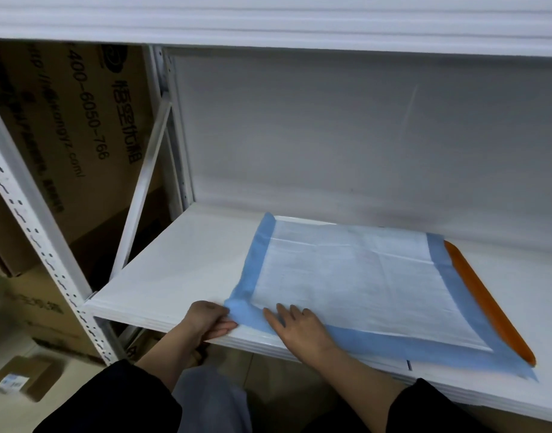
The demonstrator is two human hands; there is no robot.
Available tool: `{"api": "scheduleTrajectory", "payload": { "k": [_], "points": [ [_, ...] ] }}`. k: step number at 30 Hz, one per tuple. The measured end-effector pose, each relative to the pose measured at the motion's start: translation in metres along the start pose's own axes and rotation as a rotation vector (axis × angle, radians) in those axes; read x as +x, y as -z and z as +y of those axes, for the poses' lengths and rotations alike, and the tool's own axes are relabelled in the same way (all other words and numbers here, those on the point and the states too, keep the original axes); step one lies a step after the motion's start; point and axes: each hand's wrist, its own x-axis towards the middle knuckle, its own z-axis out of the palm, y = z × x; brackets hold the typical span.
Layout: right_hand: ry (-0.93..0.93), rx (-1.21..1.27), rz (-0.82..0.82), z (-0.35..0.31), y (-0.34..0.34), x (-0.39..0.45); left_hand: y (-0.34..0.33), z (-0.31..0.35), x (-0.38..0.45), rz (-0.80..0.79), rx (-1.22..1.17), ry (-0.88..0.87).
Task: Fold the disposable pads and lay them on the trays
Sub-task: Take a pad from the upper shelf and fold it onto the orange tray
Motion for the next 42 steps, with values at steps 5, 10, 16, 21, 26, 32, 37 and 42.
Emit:
{"api": "scheduleTrajectory", "payload": {
  "k": [5,10,16,21,26,32,37,42],
  "points": [
    [-0.020,-0.018,0.021,0.021,-0.003,-0.020,0.006,0.004,0.012,0.127,0.031,0.026],
    [-0.062,-0.003,0.001,0.037,-0.007,-0.038,-0.008,0.005,0.010,0.283,0.342,-0.009],
    [-0.103,-0.040,-0.008,0.056,-0.007,-0.064,-0.073,0.020,-0.017,0.368,0.839,-0.606],
    [-0.161,-0.054,-0.046,0.082,-0.008,-0.100,-0.150,0.025,-0.039,-0.249,0.952,-0.684],
    [-0.267,-0.062,-0.121,0.115,-0.005,-0.147,-0.219,0.019,-0.066,-0.584,1.166,-0.711],
    [-0.466,-0.059,-0.113,0.158,0.008,-0.205,-0.280,0.005,-0.091,-0.614,1.383,-0.927],
    [-0.767,0.081,0.077,0.182,0.009,-0.241,-0.327,-0.006,-0.099,-0.526,1.321,-1.021],
    [-1.354,0.449,0.168,0.190,0.018,-0.269,-0.344,-0.015,-0.094,-0.349,1.129,-1.060]
  ]
}}
